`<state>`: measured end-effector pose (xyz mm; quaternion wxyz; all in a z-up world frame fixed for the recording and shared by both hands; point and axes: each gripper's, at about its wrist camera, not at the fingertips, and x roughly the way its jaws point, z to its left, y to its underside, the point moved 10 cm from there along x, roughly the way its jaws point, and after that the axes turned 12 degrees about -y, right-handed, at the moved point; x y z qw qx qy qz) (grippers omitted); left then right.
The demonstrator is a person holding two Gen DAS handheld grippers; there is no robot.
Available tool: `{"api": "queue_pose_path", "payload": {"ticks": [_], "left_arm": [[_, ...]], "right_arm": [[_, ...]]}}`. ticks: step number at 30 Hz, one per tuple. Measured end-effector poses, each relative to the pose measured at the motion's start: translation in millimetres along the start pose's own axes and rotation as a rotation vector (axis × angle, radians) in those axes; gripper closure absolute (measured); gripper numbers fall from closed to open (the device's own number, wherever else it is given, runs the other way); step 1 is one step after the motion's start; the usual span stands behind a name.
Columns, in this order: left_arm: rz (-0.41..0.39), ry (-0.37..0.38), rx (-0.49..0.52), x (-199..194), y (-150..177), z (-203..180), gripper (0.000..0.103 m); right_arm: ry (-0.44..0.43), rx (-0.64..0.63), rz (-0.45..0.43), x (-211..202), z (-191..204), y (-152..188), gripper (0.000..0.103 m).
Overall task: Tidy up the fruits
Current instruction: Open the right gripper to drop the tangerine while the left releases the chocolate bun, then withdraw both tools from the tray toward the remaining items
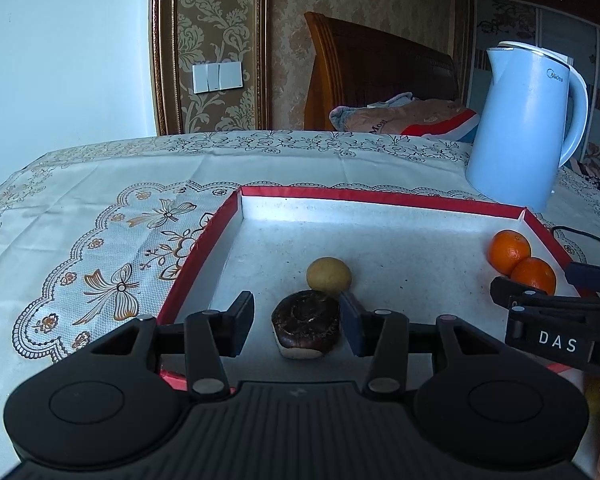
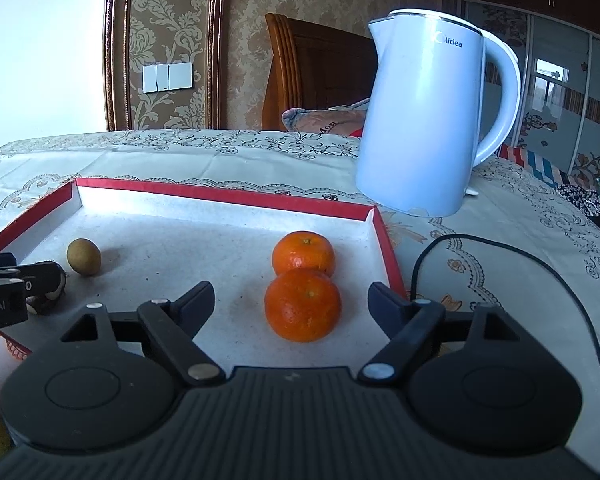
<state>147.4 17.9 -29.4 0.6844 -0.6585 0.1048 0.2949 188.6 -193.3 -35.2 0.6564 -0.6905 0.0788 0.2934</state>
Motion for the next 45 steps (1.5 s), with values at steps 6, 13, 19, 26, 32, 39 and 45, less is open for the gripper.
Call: {"api": "queue_pose_path", "payload": {"ticks": [6, 13, 19, 26, 32, 39, 45], "left_arm": [[0.001, 0.017, -0.029, -7.8, 4.2, 6.6, 0.057], [-0.017, 0.009, -0.030, -17.9, 9.7, 12.9, 0.056], [-0.041, -0.002, -0.034, -27.9, 16.1, 22.3, 0.056], [-0.103, -0.005, -0.059, -44.7, 17.5, 34.7, 0.043], [-0.064, 0.034, -0.091, -46.9, 26.1, 44.3, 0.043], [-0.025, 0.147, -0.098, -60.6, 44.7, 43.6, 0.042], [-0.042, 0.177, -0.012, -75.3, 57.5, 26.4, 0.040]], "right_arm": [[-0.001, 0.005, -0.008, -3.2, -0.4, 1.4, 0.014], [-0.003, 0.012, -0.016, -8.0, -1.1, 3.4, 0.011], [-0.010, 0.028, -0.021, -15.0, -2.2, 7.3, 0.006], [-0.012, 0.030, -0.040, -23.8, -1.5, 9.0, 0.001], [-0.010, 0.044, -0.045, -27.6, -4.3, 10.3, 0.000], [-0.012, 0.046, -0.068, -36.8, -4.9, 10.1, 0.000], [-0.026, 0.104, -0.077, -55.4, -13.8, 14.1, 0.000]]}}
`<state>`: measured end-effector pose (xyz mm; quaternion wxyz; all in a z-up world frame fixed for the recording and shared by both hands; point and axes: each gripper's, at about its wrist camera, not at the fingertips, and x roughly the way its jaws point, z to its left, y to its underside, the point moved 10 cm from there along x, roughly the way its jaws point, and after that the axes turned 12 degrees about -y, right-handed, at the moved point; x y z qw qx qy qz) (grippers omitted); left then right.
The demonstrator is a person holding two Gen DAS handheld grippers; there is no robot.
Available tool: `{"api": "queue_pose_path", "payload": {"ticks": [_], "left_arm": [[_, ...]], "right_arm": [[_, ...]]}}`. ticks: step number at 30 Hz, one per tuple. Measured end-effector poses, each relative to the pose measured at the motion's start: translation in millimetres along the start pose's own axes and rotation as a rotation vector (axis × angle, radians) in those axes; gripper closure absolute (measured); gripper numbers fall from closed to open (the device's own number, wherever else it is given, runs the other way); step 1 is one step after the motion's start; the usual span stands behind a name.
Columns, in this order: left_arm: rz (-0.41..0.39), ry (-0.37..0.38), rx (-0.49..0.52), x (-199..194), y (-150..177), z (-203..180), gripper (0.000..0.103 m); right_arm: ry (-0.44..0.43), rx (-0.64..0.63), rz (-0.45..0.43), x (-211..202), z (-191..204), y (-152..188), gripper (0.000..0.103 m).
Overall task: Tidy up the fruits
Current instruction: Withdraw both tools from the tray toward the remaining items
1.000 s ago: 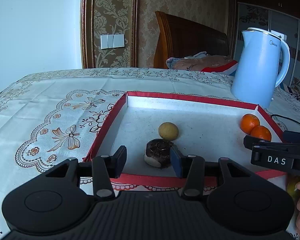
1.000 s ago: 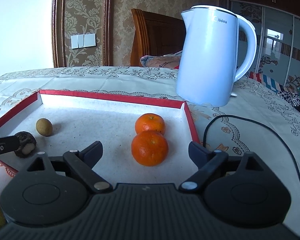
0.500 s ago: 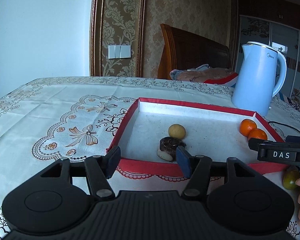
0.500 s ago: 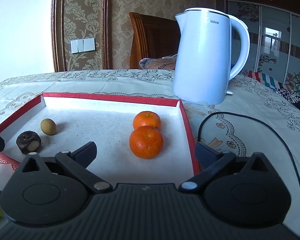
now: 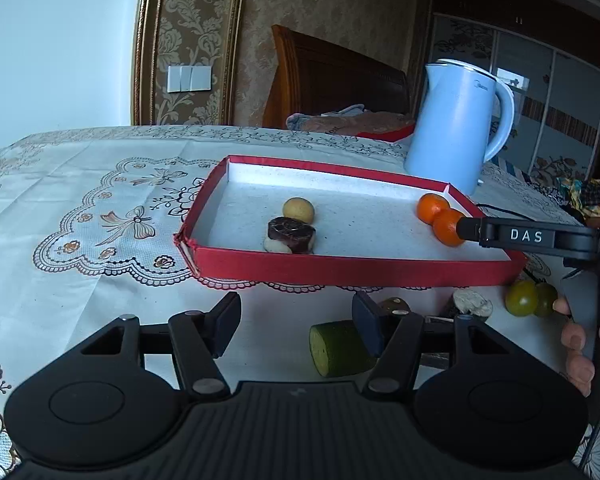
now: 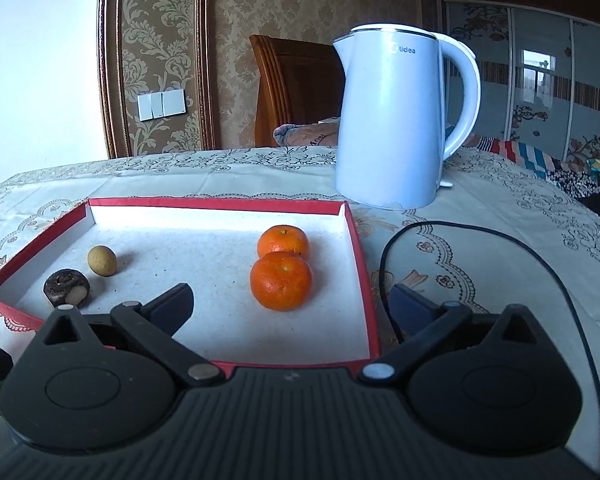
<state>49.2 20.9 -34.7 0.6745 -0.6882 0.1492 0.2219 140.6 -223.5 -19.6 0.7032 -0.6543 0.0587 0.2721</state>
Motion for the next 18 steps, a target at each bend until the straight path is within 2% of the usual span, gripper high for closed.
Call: {"api": "queue_pose_path", "payload": {"ticks": [2, 10, 14, 16, 18], "left_arm": [[-0.016, -0.013, 0.031, -2.7, 0.5, -4.7, 0.036], [0.005, 0.006, 0.079, -6.4, 8.3, -19.1, 0.036], [0.050, -0.012, 0.095, 2.0, 13.0, -19.9, 0.036], [0.100, -0.029, 0.078, 10.7, 17.3, -15.0, 0.036], [0.099, -0.035, 0.082, 11.0, 17.8, -14.8, 0.035]], "right_arm": [[-0.007, 0.014, -0.008, -12.1, -3.7, 1.5, 0.000], [0.046, -0.032, -0.038, -65.7, -34.0, 12.0, 0.000], [0.068, -0.009, -0.028, -88.7, -58.9, 24.7, 0.000], [0.077, 0.008, -0.017, -97.2, -68.2, 32.5, 0.000], [0.067, 0.019, -0.013, -102.6, -70.5, 37.7, 0.000]]}}
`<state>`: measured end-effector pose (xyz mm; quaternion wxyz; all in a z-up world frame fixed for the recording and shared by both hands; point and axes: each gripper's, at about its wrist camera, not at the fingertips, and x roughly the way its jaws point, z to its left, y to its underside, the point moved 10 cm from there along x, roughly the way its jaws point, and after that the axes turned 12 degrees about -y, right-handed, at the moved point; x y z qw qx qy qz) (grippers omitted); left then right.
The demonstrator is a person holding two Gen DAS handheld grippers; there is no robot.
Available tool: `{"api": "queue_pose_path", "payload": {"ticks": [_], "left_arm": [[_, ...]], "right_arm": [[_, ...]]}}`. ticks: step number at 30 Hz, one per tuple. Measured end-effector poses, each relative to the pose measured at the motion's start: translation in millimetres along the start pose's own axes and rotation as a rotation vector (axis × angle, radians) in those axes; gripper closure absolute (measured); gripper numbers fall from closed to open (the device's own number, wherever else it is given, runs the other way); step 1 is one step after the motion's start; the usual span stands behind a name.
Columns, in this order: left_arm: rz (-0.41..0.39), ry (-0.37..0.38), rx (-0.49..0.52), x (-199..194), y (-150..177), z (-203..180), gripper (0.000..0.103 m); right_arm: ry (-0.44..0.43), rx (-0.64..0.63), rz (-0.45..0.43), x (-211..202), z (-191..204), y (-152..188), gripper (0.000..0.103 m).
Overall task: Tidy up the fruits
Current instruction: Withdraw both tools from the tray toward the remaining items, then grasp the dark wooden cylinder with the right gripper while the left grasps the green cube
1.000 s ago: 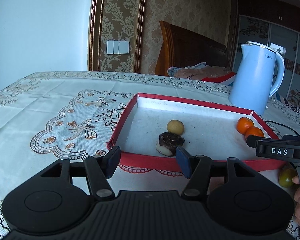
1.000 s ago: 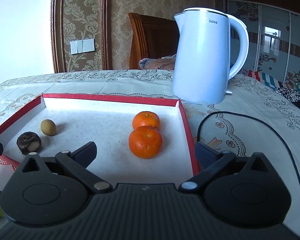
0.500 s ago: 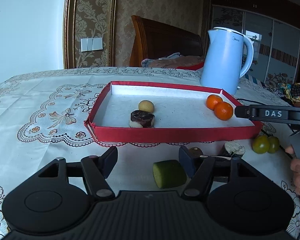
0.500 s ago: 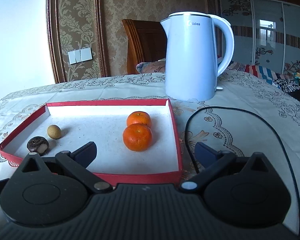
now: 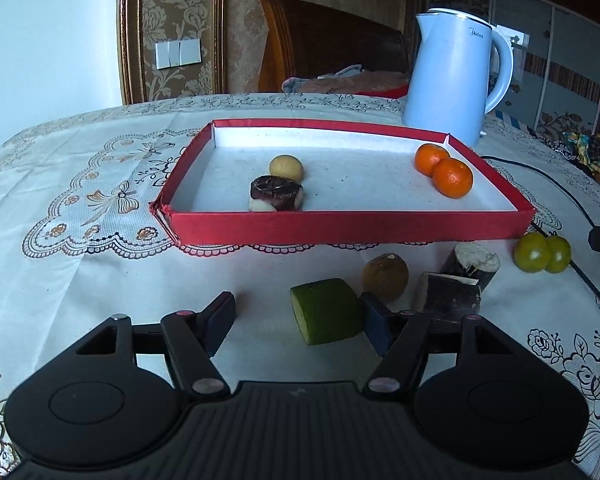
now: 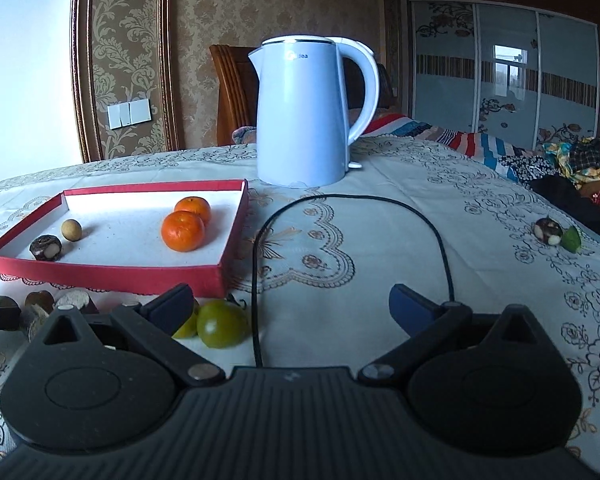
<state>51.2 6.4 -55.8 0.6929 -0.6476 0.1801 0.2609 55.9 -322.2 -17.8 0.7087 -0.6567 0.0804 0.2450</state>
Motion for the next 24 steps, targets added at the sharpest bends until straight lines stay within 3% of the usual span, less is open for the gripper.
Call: {"api": "queue_pose_path", "payload": {"ticks": [6, 17, 24], "left_arm": [[-0.002, -0.036, 0.047, 1.6, 1.0, -5.6, 0.035], [0.009, -0.075, -0.049, 6.5, -3.2, 17.4, 0.035], [0.010, -0.090, -0.040, 7.8, -3.1, 17.5, 0.035]], "right_arm": [[-0.020, -0.106, 0.023, -1.4, 19.0, 11.6, 0.000], [-0.065, -0.182, 0.035, 8.2, 54.4, 10.1, 0.001], [-0.251, -0.163, 0.106, 16.1, 101.2, 22.0, 0.007]]}}
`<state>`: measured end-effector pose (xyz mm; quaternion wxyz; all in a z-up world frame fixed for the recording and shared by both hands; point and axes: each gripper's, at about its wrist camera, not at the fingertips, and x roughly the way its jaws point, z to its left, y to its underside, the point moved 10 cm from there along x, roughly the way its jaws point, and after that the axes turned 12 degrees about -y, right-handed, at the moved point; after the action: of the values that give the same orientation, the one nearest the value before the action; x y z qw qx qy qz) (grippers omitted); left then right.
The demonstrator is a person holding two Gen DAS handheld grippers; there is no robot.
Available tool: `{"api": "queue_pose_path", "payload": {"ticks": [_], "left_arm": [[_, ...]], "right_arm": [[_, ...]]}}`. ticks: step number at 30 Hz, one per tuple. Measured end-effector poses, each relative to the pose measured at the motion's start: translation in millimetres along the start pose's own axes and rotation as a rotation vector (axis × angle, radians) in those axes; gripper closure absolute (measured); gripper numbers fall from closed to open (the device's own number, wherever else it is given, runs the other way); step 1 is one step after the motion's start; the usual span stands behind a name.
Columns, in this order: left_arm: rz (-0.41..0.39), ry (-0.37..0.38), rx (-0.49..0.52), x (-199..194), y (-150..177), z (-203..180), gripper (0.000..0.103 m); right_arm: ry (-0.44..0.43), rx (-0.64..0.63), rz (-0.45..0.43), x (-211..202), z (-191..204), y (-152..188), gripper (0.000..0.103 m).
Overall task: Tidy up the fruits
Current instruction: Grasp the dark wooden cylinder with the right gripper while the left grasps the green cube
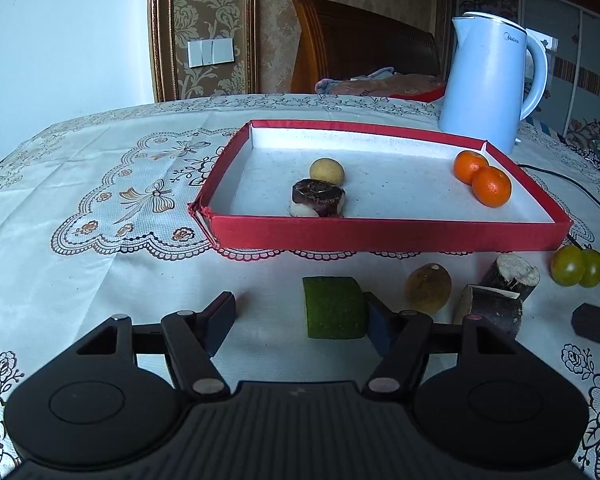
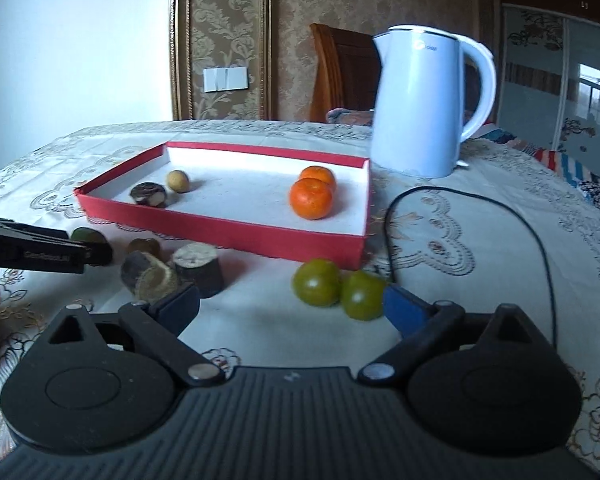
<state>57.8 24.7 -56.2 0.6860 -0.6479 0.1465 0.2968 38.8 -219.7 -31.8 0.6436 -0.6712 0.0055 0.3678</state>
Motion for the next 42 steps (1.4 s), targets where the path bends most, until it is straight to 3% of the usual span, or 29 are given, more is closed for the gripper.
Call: {"api": "queue_pose_path", "payload": {"ticks": [7, 10, 12, 15, 19, 26, 28, 29, 35, 42], "left_arm": [[-0.006, -0.017, 0.014, 1.1, -1.8, -0.6, 0.035], [-0.001, -0.061, -0.021, 6.1, -4.6, 12.1, 0.036], [0.006, -0.052, -0.041, 7.5, -4.9, 16.0, 0.036], [0.000, -0.068, -0.018, 7.0, -4.7, 13.4, 0.036], [0.002, -0.066, -0.021, 7.2, -4.5, 13.7, 0.036], [0.002, -0.065, -0.023, 7.2, -4.4, 14.0, 0.036], [0.003, -0.062, -0.026, 6.8, -4.1, 14.2, 0.036], [0.003, -0.062, -0.026, 6.8, -4.2, 14.1, 0.036], [0.003, -0.061, -0.029, 6.8, -4.3, 14.5, 0.036], [0.002, -0.059, -0.031, 6.7, -4.7, 13.8, 0.036]], "right_arm": [[-0.082, -0.044, 0.052, 22.2, 44.9, 5.3, 0.019], [-0.041, -0.055, 0.046, 23.2, 41.7, 1.3, 0.022], [0.012, -0.075, 0.035, 20.7, 33.0, -2.2, 0.022], [0.071, -0.091, 0.055, 21.2, 17.3, -4.3, 0.022], [0.037, -0.094, 0.075, 32.2, 20.3, -7.4, 0.021], [0.058, -0.158, 0.083, 60.8, 32.1, -17.4, 0.022], [0.056, -0.134, 0.101, 65.1, 29.4, -15.4, 0.031], [0.043, -0.119, 0.103, 65.5, 28.1, -14.5, 0.042], [0.024, -0.068, 0.096, 64.1, 22.8, -12.7, 0.044], [0.027, -0.070, 0.088, 63.8, 22.2, -12.9, 0.058]]}}
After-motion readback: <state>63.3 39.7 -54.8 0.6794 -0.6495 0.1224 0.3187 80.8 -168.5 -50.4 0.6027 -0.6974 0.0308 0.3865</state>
